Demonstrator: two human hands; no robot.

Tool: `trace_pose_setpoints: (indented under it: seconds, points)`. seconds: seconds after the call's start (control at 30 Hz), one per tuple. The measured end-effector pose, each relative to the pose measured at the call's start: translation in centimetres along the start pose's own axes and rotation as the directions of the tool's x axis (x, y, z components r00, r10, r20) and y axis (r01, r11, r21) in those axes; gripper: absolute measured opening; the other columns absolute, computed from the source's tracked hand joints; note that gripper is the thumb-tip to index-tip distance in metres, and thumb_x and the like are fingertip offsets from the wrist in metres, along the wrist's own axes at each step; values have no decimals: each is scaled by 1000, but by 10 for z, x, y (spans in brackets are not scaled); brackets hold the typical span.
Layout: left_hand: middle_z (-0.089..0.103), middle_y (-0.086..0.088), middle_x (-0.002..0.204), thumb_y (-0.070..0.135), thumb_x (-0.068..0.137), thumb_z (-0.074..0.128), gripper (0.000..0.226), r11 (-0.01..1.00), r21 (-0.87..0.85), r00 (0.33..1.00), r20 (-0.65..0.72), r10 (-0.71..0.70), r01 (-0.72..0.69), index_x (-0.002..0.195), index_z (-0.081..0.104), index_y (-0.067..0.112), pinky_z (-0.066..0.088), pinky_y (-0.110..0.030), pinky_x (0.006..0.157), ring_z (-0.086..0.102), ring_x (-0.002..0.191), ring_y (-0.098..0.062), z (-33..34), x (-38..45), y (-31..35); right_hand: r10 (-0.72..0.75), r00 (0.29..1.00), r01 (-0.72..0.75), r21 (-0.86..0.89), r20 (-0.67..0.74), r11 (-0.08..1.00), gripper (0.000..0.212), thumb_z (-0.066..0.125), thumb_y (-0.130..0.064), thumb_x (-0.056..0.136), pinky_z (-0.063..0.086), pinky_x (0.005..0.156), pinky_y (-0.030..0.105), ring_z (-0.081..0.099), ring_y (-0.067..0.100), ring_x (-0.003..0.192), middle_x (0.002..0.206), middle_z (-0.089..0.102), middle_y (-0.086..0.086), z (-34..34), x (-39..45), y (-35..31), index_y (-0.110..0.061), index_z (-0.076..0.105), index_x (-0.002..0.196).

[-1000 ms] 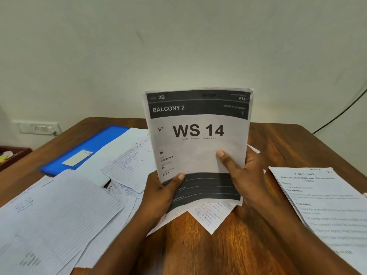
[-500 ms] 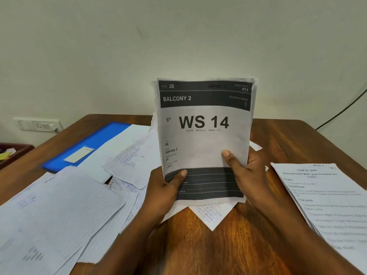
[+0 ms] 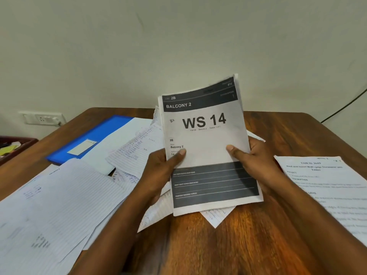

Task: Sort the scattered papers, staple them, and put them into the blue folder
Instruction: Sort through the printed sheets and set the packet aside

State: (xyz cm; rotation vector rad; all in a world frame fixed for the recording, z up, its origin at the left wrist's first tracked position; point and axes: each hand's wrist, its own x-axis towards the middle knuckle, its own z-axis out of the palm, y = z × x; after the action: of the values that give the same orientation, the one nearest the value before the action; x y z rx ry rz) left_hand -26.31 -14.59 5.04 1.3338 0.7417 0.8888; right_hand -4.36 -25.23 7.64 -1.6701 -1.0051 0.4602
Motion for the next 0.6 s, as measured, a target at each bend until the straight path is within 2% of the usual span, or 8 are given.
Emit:
trace_pose_setpoints:
  seconds: [0.13, 0.23, 0.3, 0.37, 0.43, 0.6]
  points:
    - [81, 9, 112, 39, 104, 59, 27, 997, 28, 992, -103, 68, -66, 124, 70, 25, 61, -26, 71, 79, 97, -16, 2, 14, 6, 26, 998, -25, -24, 52, 999, 25, 65, -27, 100, 51, 81, 23, 57, 9, 87, 99, 55, -18, -7, 7, -3, -27, 50, 120]
    - [80, 5, 116, 34, 107, 57, 28, 993, 27, 973, -195, 121, -118, 128, 71, 21, 57, -19, 63, 79, 96, -16, 1, 24, 7, 81, 992, -80, -13, 93, 997, 25, 66, -27, 99, 51, 77, 24, 59, 12, 91, 101, 57, -14, -9, 3, 3, -27, 51, 118]
    - [80, 4, 116, 32, 108, 55, 29, 990, 42, 964, -223, 143, -137, 129, 71, 19, 55, -17, 59, 79, 94, -14, 2, 30, 5, 121, 987, -121, -15, 101, 993, 27, 67, -27, 99, 51, 82, 29, 60, 15, 94, 102, 58, -12, -9, 0, 8, -26, 51, 120]
    - [79, 6, 118, 34, 109, 53, 30, 983, 86, 959, -221, 177, -161, 132, 69, 21, 60, -21, 62, 78, 96, -13, 6, 35, 0, 170, 981, -170, -4, 97, 985, 28, 67, -26, 99, 50, 86, 33, 59, 14, 92, 103, 59, -10, -8, -1, 12, -25, 51, 122]
    - [78, 8, 120, 36, 110, 51, 29, 972, 142, 956, -201, 213, -187, 131, 67, 23, 64, -26, 73, 78, 97, -11, 11, 39, -7, 207, 974, -209, 8, 96, 978, 28, 68, -26, 99, 50, 85, 32, 59, 14, 92, 105, 60, -7, -8, 0, 14, -25, 51, 122]
    - [79, 5, 117, 33, 111, 51, 27, 965, 220, 975, -135, 177, -145, 126, 69, 20, 66, -40, 84, 79, 95, -14, 14, 48, -28, 283, 953, -286, 13, 105, 958, 30, 70, -24, 98, 51, 86, 37, 61, 17, 95, 107, 63, -6, -15, 0, 22, -27, 52, 123]
